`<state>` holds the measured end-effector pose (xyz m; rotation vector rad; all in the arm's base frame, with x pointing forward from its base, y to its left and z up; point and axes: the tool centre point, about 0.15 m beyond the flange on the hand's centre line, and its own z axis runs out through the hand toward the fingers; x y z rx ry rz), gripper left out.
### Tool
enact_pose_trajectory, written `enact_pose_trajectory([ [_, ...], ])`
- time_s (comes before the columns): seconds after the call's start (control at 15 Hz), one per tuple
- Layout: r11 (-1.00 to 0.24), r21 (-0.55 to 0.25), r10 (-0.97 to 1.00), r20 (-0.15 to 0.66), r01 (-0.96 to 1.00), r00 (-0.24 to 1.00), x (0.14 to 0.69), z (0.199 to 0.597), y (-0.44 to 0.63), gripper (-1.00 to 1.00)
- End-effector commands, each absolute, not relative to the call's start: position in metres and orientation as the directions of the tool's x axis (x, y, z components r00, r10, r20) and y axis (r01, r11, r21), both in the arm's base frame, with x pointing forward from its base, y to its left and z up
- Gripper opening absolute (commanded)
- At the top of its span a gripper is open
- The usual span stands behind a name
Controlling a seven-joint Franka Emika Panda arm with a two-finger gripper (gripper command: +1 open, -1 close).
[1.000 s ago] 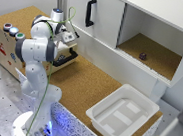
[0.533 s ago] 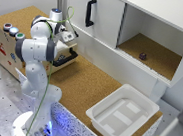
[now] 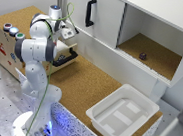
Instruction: Place the pink object on top of the drawer
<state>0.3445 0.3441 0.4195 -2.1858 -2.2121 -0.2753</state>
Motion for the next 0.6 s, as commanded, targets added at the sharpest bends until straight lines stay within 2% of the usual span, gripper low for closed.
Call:
enact_pose_trajectory([
  [0.0,0.059,0.126,0.981,0.178,0.99,-0.081,0.307,0.492,0.38,-1.0],
  [0.13,0.087,0.12,0.978,0.179,0.989,-0.107,0.297,0.498,0.395,-1.0],
  [0.4,0.059,0.008,0.976,0.209,0.998,-0.059,0.276,0.485,0.424,-1.0],
  [0.53,0.073,0.007,0.974,0.213,0.997,-0.072,0.27,0.483,0.438,-1.0],
])
